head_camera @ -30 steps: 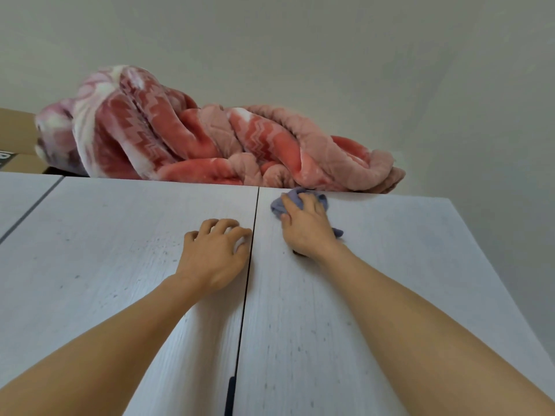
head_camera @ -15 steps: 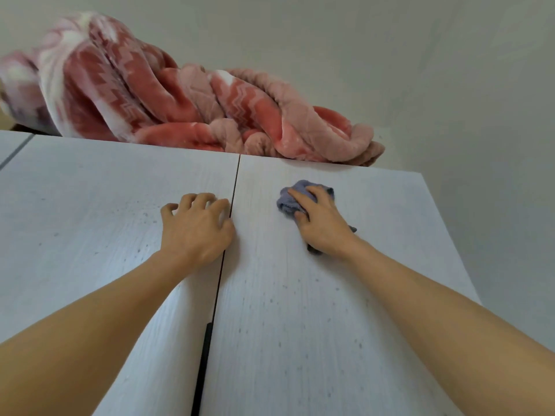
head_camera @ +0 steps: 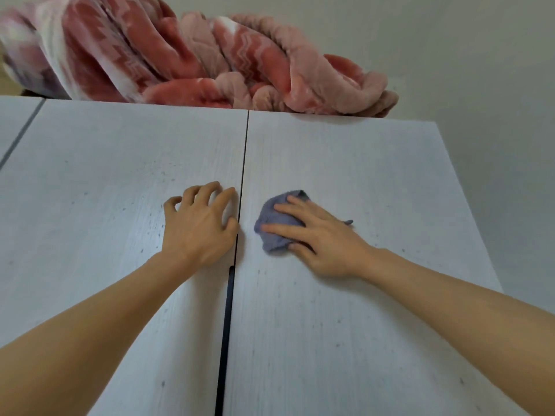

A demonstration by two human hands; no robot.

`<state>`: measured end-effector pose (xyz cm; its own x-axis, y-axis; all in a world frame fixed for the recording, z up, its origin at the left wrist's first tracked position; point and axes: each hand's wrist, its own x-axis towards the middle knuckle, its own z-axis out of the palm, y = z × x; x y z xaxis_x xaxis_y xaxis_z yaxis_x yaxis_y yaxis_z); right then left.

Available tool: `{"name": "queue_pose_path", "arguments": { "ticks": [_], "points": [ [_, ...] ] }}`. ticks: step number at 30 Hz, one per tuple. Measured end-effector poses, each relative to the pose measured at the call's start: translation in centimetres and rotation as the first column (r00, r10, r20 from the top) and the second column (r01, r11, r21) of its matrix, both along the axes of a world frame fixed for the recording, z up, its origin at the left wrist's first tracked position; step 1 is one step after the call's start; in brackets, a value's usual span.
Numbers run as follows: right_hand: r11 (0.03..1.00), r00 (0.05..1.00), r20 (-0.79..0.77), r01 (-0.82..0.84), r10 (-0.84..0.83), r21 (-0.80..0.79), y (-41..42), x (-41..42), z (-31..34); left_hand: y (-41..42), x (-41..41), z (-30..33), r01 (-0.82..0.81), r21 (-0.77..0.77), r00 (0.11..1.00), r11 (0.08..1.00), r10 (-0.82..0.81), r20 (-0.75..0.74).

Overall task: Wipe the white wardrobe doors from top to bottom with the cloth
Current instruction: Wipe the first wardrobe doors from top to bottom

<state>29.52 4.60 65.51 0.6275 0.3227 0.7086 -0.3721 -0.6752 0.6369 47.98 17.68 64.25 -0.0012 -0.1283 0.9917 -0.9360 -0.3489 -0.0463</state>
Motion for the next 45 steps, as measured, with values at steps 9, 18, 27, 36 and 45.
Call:
{"name": "queue_pose_path", "arguments": {
  "ticks": [9, 18, 27, 36, 45],
  "points": [
    [0.990, 0.962, 0.272, -0.018, -0.022, 0.142, 1.5, 2.7, -0.2, 0.4, 0.4, -0.3, 0.037, 0.184, 0.997, 0.982, -0.023, -0.077],
    [0.980, 0.963, 0.258, 0.029, -0.081, 0.198, -3.0, -5.7, -3.7, -0.6, -1.1, -1.9, 0.086, 0.085, 0.987, 0.993, -0.073, -0.140],
    [0.714, 0.616, 0.637, -0.166, -0.464, 0.680, -4.1, -8.9, -0.9, -2.5, -2.6, -3.9, 0.073, 0.025, 0.986, 0.997, -0.068, -0.155],
    [0.993, 0.975, 0.206, 0.067, -0.087, 0.099, -3.2, -5.2, -4.8, -2.6, -2.7, -3.6, 0.065, -0.009, 0.988, 0.998, -0.065, -0.139],
    [0.905, 0.728, 0.619, 0.005, -0.295, 0.425, -2.8, -5.5, -1.9, -2.6, -2.9, -4.2, 0.166, -0.053, 0.979, 0.985, -0.171, -0.107]
  ]
}}
